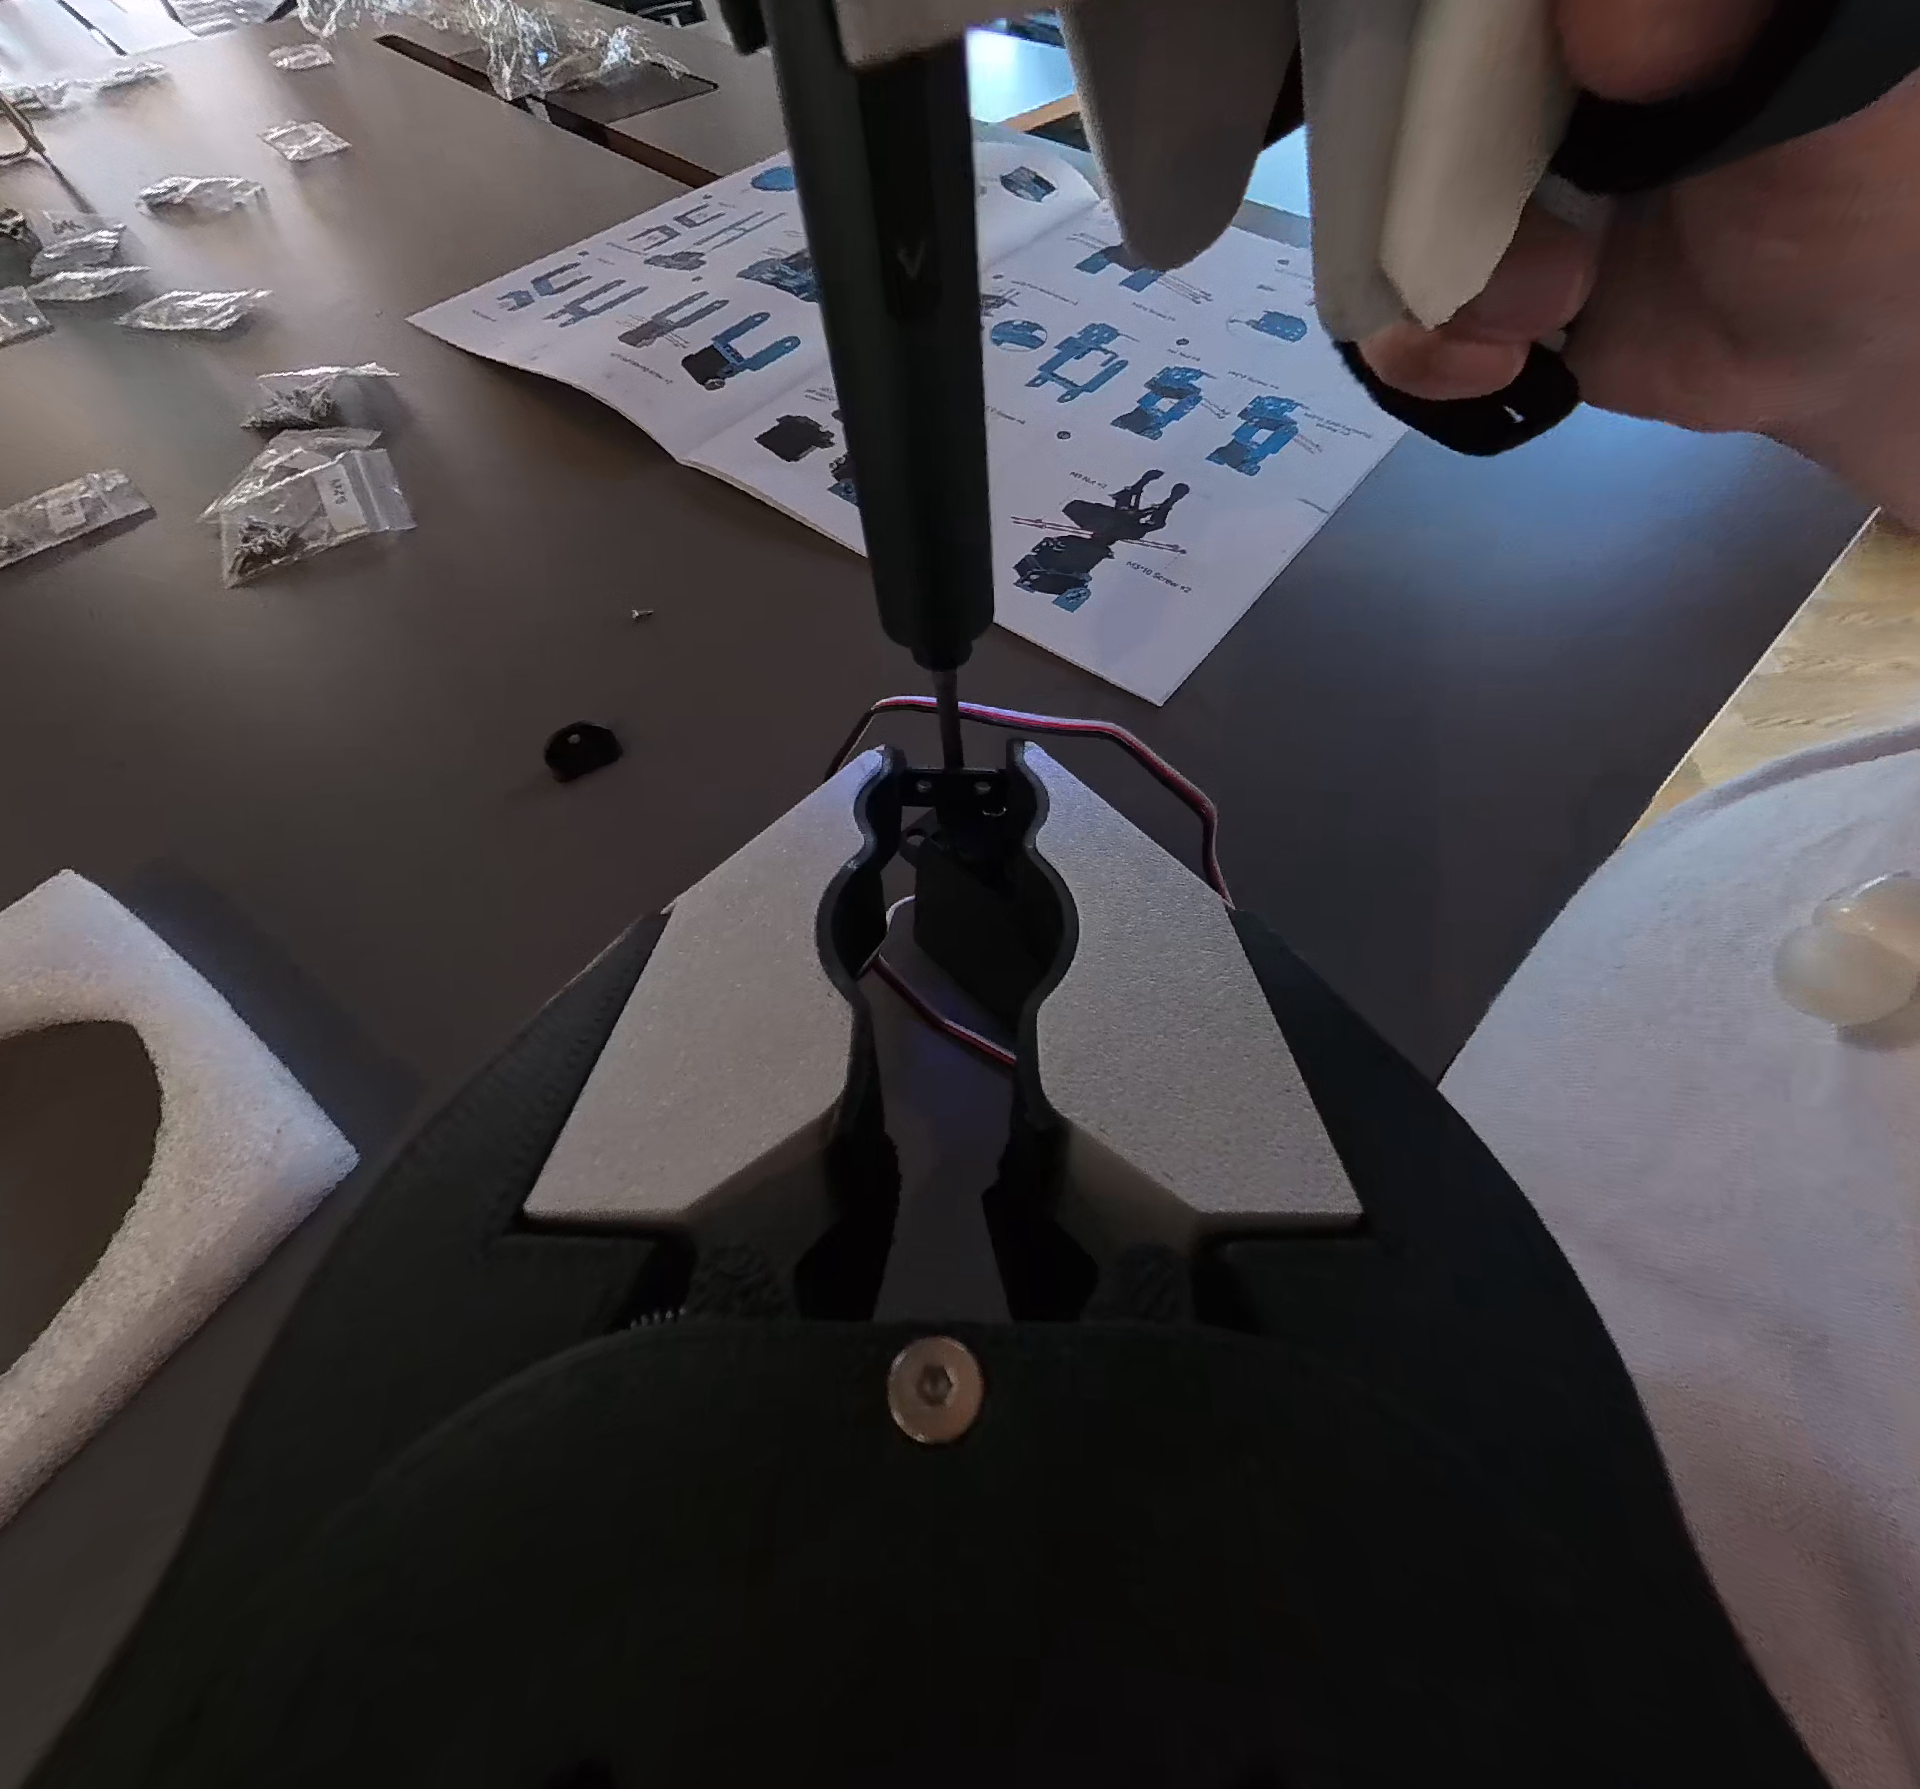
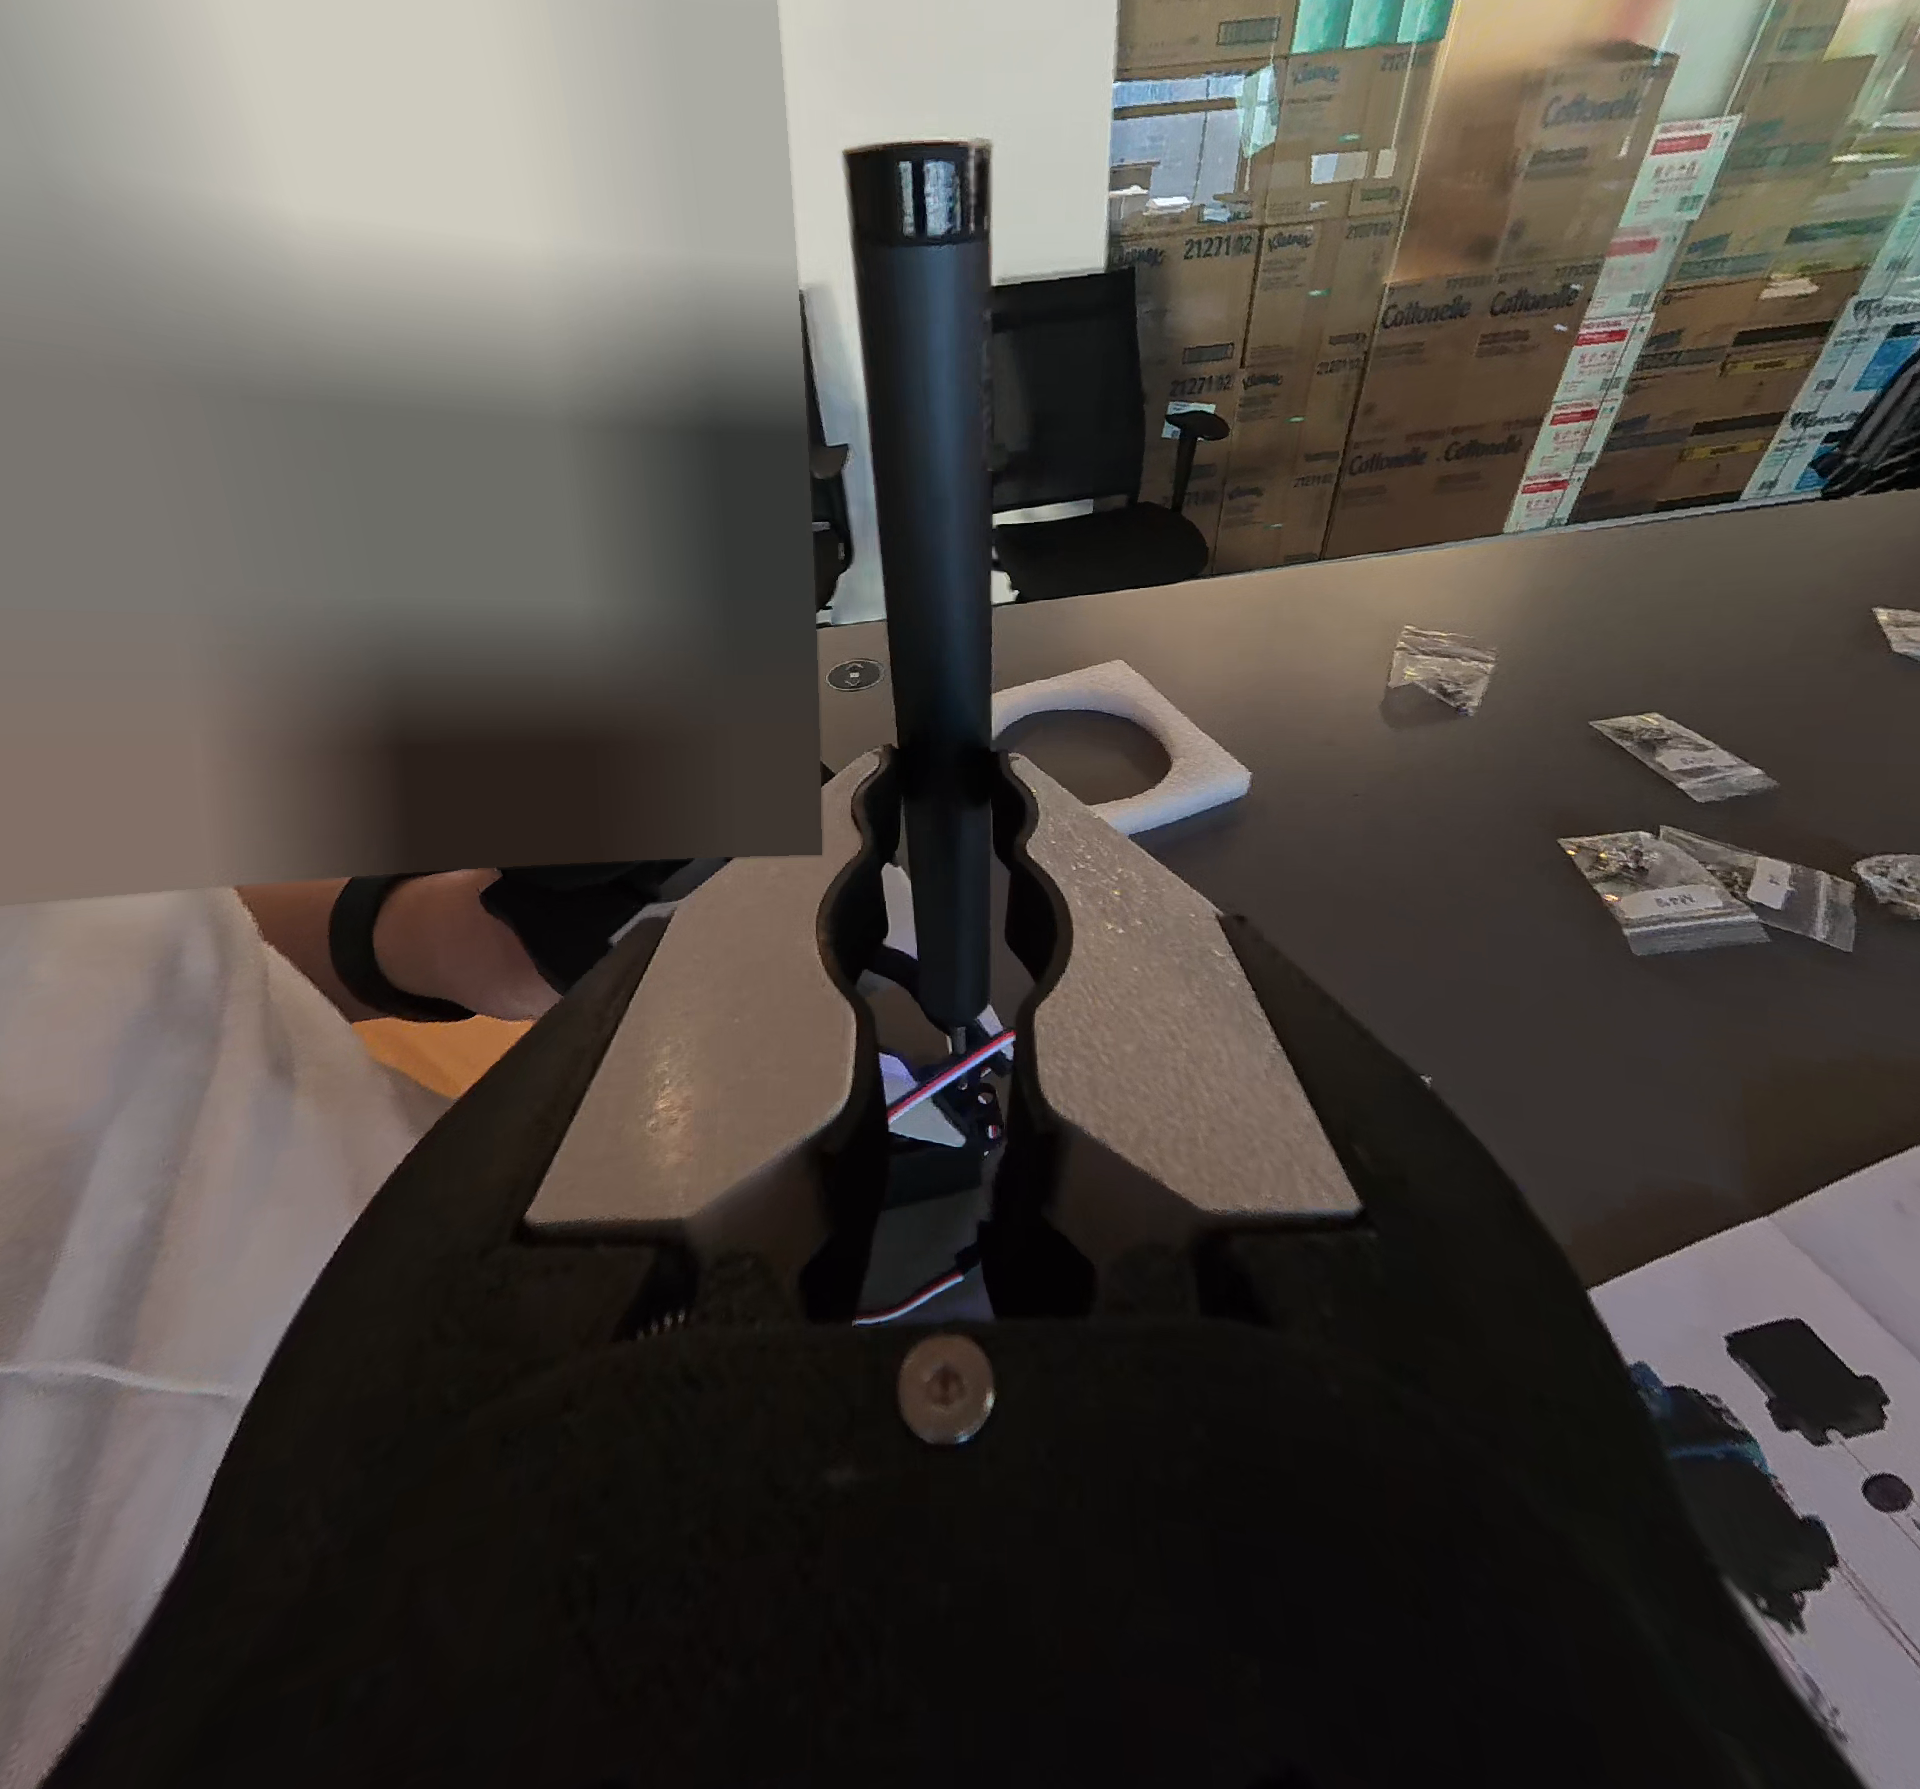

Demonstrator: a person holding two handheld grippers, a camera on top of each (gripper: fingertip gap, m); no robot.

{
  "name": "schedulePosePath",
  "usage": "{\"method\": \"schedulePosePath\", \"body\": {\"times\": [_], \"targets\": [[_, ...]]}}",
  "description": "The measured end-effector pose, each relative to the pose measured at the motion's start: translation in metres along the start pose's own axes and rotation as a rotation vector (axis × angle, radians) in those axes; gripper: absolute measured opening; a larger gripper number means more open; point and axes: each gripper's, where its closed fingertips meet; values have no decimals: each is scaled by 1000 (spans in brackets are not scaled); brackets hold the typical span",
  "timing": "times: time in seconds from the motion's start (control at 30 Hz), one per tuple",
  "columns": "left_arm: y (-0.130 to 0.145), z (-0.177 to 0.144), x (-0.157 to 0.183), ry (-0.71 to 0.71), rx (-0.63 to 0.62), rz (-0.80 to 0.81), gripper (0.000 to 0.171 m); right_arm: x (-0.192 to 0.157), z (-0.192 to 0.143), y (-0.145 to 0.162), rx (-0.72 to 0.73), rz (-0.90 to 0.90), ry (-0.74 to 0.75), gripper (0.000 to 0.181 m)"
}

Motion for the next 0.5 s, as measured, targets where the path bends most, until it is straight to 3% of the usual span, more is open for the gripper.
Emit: {"method": "schedulePosePath", "body": {"times": [0.5], "targets": [[0,1,-1,-51,-16,10,18,-9,-5,-2,37,-188,193,15]]}}
Point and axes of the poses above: each gripper's, where its closed fingertips meet, z out along the fingers, y out of its underside, x = y × z across the jaws, and after that the axes turned 9 degrees about y, right-handed
